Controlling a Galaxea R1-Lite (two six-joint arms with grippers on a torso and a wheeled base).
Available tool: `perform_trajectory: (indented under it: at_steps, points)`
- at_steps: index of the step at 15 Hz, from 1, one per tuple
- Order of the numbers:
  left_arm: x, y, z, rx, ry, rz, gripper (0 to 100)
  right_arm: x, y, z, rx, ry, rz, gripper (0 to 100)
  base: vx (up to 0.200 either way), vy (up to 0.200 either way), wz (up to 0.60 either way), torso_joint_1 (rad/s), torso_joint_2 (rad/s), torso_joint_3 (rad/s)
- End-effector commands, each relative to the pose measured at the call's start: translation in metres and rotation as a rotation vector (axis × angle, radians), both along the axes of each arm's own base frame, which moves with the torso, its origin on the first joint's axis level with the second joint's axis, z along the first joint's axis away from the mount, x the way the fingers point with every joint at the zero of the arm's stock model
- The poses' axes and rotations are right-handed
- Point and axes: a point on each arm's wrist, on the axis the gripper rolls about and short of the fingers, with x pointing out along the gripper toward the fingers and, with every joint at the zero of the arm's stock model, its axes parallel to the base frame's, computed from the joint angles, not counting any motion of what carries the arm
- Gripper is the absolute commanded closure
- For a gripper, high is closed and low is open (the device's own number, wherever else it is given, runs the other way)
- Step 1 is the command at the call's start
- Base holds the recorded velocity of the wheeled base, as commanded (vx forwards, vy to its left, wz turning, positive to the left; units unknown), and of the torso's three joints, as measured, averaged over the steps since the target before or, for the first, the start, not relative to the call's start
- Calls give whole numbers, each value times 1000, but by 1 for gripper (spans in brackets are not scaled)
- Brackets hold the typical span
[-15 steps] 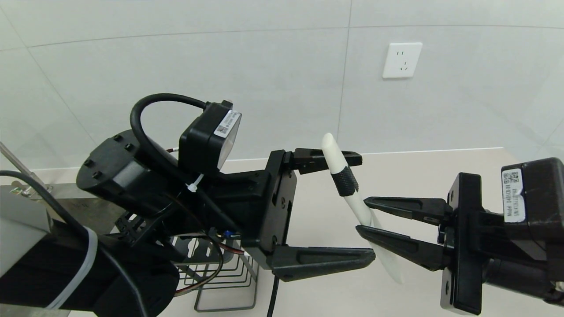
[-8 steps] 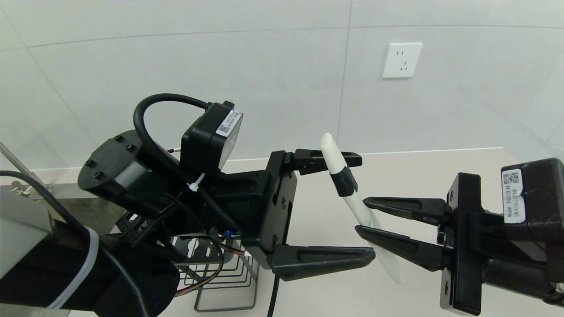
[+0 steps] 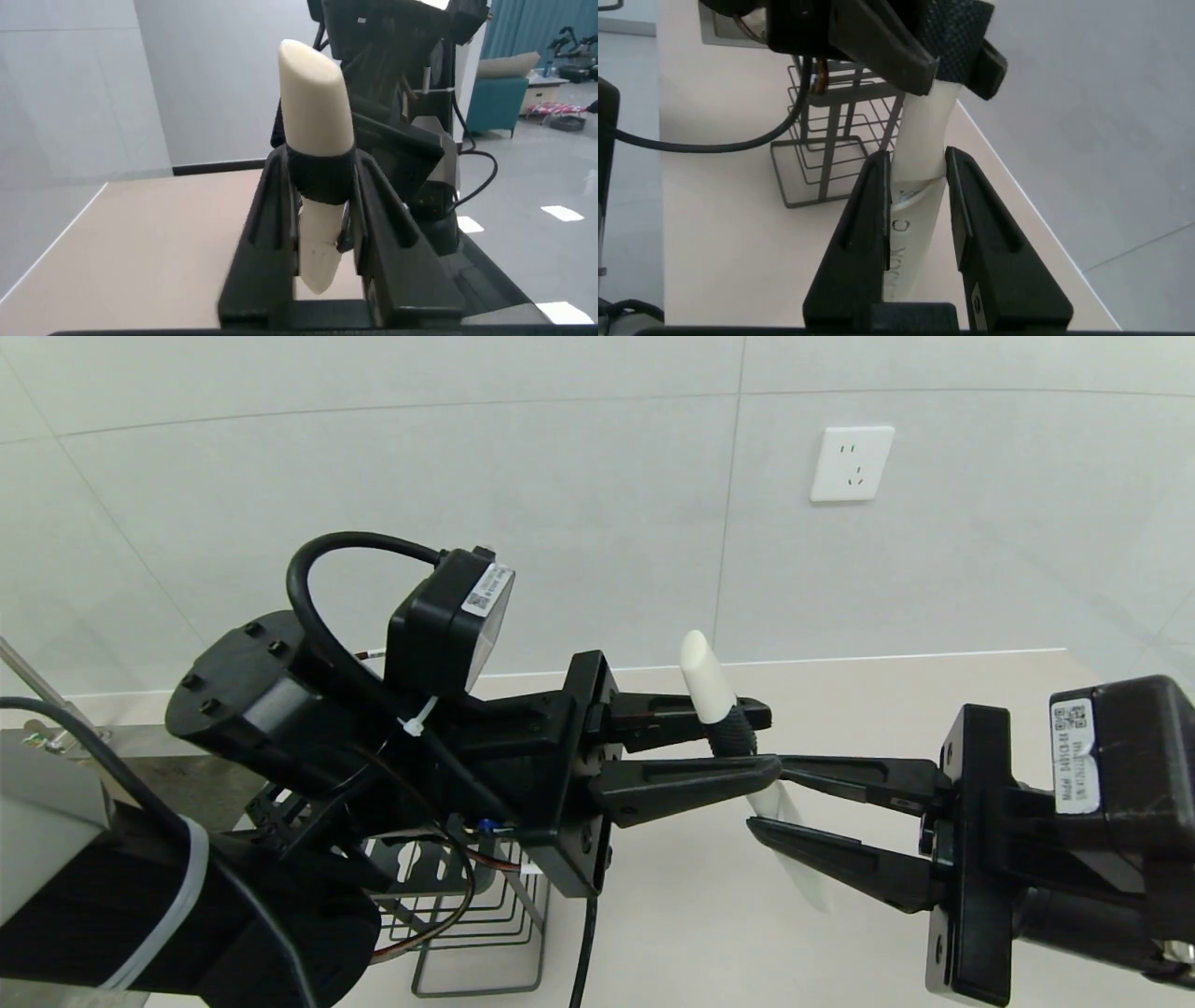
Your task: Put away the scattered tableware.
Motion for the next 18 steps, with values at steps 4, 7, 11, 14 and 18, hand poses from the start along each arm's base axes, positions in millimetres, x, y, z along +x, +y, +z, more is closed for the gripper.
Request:
perform_trajectory:
  at_steps: [4,7,11,14,18]
  points:
    - [-1,1,2,-14,-3,20,100,0,-1,-12,-35,28,-9,0,0,0,0,0,0,0]
    - [1,1,1,-36,21,83,100,-9,-14,-24,-59,49,-46,0,0,0,0,0,0,0]
    - [2,3,-4,-42,54,143,100,-25,-41,-31,-10,116,-127,0,0,0,0,0,0,0]
    - [-1,8,1,-29,79,167,100,-42,-71,-37,21,122,-189,0,0,0,0,0,0,0]
    - [-17,22,4,28,166,225,100,-74,-121,-53,106,124,-407,0,0,0,0,0,0,0]
